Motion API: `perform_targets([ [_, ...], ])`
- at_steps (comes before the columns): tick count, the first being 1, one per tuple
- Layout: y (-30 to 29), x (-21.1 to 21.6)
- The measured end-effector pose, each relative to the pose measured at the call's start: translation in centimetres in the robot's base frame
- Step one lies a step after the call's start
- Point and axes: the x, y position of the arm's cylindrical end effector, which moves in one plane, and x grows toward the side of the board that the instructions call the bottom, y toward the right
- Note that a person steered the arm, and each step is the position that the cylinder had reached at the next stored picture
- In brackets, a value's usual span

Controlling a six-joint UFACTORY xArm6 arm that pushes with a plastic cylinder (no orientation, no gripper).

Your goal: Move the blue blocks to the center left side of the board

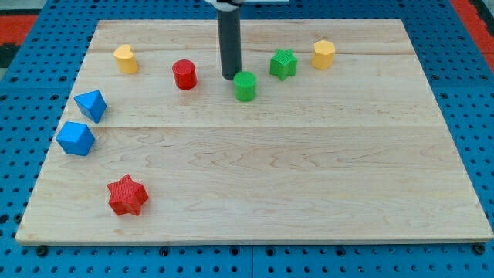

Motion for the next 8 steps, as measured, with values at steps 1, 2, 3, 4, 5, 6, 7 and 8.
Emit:
perform_targets([
  [1, 1.3, 1.6],
  [2, 0.5, 1.6],
  [3, 0.2, 1.8],
  [4, -3.4, 3.9],
  [5, -9.2, 5.2],
  [6, -16.0, 5.5],
  [7, -17.0, 5.7],
  [8, -17.2, 6.6],
])
